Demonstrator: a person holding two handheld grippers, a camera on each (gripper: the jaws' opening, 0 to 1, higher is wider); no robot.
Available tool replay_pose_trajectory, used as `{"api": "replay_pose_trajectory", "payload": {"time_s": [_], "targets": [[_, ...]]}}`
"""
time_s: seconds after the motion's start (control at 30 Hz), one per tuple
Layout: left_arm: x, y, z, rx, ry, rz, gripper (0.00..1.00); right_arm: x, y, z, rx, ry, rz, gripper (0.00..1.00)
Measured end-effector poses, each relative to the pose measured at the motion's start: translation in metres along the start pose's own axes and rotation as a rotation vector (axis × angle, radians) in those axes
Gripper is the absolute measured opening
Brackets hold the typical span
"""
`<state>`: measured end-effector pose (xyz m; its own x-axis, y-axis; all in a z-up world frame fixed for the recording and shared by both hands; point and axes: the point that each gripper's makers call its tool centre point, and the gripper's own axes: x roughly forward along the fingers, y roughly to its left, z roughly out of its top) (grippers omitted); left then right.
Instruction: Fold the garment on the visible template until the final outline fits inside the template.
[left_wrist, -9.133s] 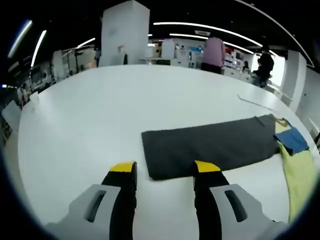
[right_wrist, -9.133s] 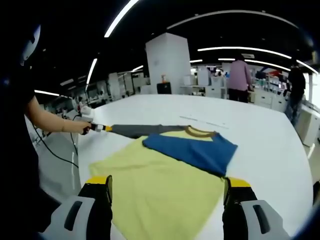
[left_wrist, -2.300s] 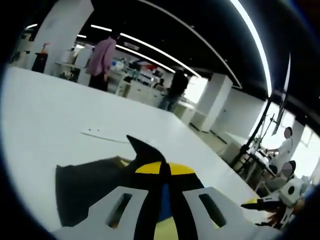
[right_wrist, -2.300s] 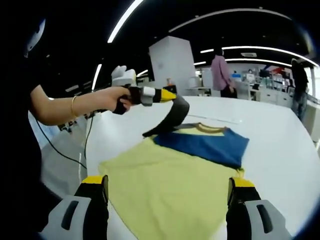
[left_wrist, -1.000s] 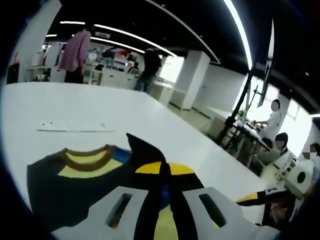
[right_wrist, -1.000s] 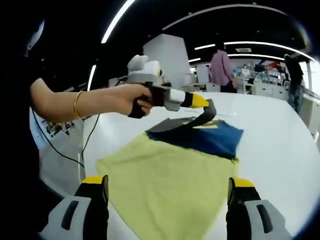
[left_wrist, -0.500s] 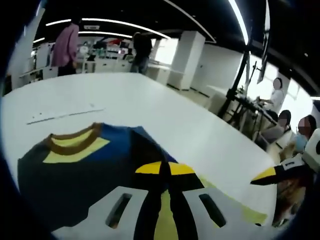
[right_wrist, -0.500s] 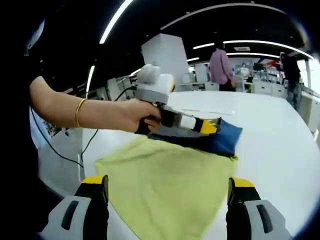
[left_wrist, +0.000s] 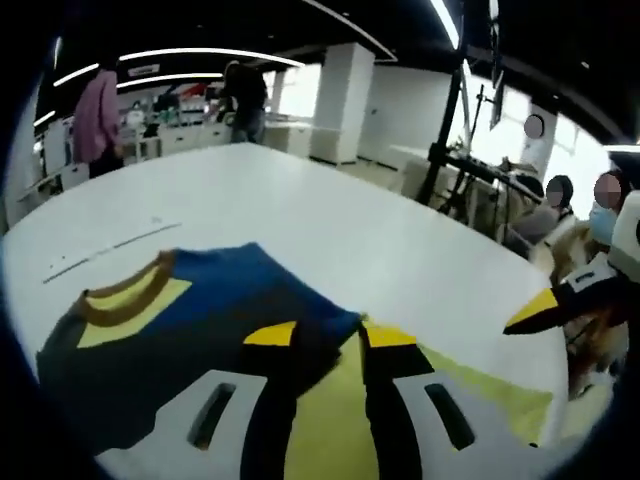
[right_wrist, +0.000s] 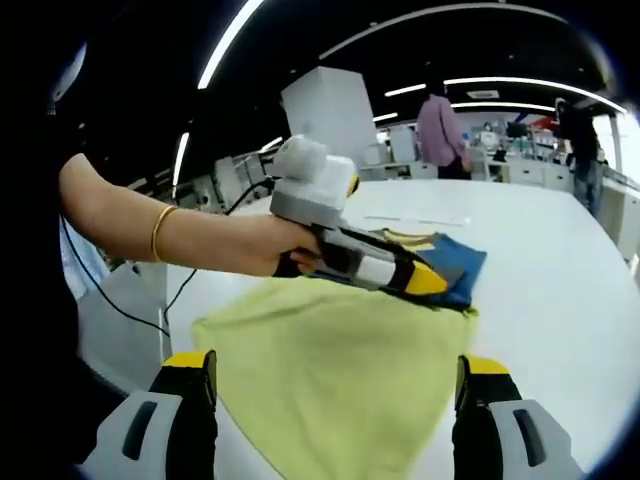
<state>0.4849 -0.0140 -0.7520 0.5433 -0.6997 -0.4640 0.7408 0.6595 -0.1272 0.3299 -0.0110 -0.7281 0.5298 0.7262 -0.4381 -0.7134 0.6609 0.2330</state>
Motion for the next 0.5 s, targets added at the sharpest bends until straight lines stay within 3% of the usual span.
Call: {"api": "replay_pose_trajectory", "payload": {"time_s": [0.3,0.5], "targets": [[-0.029,0.004,0.008,0.041,-0.034,-0.029,0.56,-0.001,0.002,0.005,-0.037,0.026,0.025,0.99],[-0.056,0.007,0.005,0.058,-0.047,-0.044,0.69,-0.004,0.005,0.006,-0.073,0.063,0.055,0.99]]}}
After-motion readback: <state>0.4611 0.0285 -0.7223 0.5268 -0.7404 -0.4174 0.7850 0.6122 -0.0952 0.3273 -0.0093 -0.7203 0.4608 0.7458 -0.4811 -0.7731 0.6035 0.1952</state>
